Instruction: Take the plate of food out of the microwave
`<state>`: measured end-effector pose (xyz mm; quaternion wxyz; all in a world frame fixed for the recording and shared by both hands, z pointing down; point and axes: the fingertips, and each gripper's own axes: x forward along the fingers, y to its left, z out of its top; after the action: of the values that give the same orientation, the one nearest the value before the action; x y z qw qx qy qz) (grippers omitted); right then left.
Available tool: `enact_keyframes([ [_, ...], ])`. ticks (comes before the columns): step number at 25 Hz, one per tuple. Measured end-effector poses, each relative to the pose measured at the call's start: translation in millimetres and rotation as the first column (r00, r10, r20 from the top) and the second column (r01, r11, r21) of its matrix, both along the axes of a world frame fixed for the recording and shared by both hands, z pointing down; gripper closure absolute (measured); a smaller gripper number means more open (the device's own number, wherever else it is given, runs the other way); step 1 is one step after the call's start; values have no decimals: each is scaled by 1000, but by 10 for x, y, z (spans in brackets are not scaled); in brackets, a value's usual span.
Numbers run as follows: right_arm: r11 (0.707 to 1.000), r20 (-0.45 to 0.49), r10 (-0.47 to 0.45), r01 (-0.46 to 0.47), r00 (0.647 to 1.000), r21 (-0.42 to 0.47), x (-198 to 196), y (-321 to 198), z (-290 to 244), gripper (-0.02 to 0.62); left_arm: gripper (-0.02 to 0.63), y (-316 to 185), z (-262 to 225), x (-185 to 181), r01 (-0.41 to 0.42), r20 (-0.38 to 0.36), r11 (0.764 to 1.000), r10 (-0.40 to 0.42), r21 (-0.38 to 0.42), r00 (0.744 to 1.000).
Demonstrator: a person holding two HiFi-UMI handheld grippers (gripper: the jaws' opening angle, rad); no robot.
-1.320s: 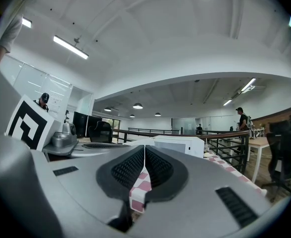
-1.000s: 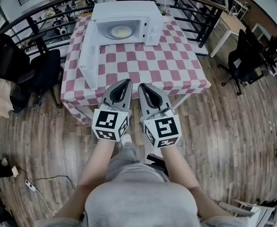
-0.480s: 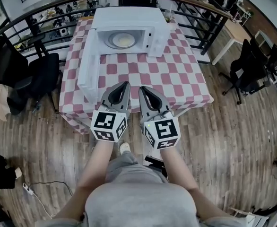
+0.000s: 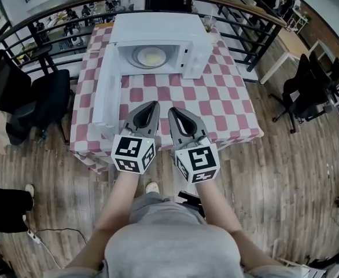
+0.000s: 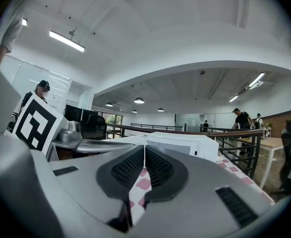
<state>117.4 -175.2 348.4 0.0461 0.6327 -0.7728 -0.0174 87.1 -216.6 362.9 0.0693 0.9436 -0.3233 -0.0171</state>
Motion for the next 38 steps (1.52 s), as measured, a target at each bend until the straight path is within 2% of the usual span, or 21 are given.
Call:
enact_keyframes([
  [5,999,-9,40,-40,999,9,57,-181,22,568,603,-166,44,-16,1,5,1000,-1,-9,1000],
  [15,1000,45,21,-21,999,-4,95,-459,129,568,603,-424,112,37,1,16,1000,-1,-10,1000],
  [26,1000,156,13,-15,988,13,306,-964,183,563,603,-906,151,103,45,20,999,-45,-14,999],
  [27,1000,169,7,-10,986,18,338,-1020,183,521,603,-961,161,118,50,20,999,-50,-19,999],
  [28,1000,184,-2,-2,983,23,372,-1077,182,433,603,-1013,172,139,53,21,998,-53,-22,998],
  [30,999,201,-15,8,979,35,446,-1192,178,360,603,-1115,195,188,56,26,998,-56,-23,998],
  [34,1000,202,-7,3,979,21,597,-1438,217,274,603,-1326,235,268,69,28,997,-68,-29,997],
  [38,997,261,-22,42,965,-72,680,-1684,384,268,603,-1503,310,315,89,34,995,-87,-46,996],
])
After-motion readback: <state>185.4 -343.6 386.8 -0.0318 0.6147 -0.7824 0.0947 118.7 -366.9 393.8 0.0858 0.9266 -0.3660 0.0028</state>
